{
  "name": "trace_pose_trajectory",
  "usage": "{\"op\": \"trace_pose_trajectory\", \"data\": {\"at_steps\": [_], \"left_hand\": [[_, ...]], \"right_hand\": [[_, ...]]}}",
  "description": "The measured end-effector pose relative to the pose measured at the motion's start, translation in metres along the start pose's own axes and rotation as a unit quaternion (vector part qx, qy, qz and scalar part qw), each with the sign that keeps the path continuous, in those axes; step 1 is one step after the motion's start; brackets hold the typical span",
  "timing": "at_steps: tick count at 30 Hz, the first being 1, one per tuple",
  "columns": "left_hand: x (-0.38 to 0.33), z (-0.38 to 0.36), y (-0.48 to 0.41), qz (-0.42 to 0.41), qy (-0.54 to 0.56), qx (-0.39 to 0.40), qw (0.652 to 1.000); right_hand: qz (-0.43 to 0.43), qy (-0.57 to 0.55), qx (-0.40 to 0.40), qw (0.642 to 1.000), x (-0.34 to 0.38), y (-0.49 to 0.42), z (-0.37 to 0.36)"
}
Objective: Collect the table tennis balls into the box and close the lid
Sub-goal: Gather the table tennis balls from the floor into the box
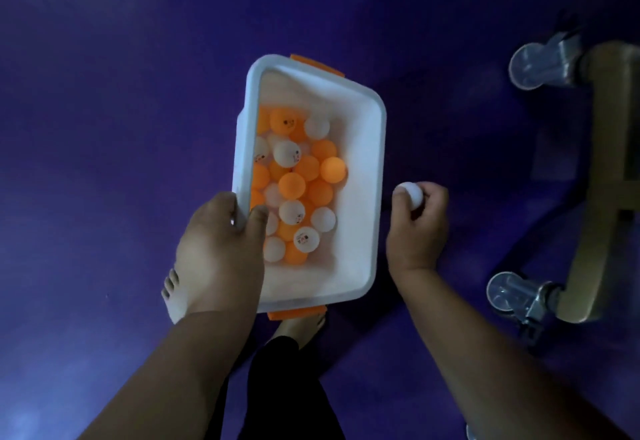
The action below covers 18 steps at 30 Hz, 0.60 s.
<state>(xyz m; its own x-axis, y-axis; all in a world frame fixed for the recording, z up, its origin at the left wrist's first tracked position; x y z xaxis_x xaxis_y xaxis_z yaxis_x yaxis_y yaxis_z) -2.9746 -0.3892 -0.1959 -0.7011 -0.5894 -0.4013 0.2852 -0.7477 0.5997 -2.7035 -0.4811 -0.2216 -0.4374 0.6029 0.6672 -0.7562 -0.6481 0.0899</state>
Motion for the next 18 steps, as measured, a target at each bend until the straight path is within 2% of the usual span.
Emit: {"op": "trace_pose_trajectory", "data": {"at_steps": [2, 5, 8, 11, 13, 18], "left_hand": [[-0.027, 0.018, 0.007, -0.009, 0.02, 0.013, 1.0], [-0.066, 0.053, 0.02, -0.025, 0.029, 0.017, 0.999], [-0.101, 0.099, 0.037, -0.043, 0.053, 0.015, 0.998], [-0.131, 0.148, 0.059, -0.045, 0.075, 0.018, 0.996], [-0.148, 0.182, 0.075, -0.047, 0.09, 0.025, 0.995], [-0.173, 0.264, 0.112, -0.053, 0.114, 0.04, 0.991]], "right_hand": [[0.071, -0.052, 0.004, 0.996, 0.052, -0.002, 0.016], [0.144, -0.025, 0.019, 0.989, 0.115, -0.006, 0.042], [0.088, -0.018, -0.008, 0.996, 0.156, -0.013, 0.079], [0.015, 0.024, 0.084, 0.996, 0.196, -0.015, 0.104], [0.019, 0.037, 0.128, 0.991, 0.234, -0.014, 0.123], [0.045, 0.062, 0.147, 0.986, 0.326, -0.009, 0.174]]}}
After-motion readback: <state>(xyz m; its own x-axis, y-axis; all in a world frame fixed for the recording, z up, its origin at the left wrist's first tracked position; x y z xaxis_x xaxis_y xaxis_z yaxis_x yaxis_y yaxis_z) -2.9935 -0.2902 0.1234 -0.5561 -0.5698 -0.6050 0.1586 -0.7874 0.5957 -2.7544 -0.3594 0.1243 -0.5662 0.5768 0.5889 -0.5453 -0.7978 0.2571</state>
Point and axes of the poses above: each hand's wrist, its own y-axis away from the middle knuckle, its own z-axis out of the back of the hand, x = y × z, the point moved 8 cm from there along -y, towards the middle knuckle, and after that the axes turned 12 degrees about z, right-handed, at the moved point
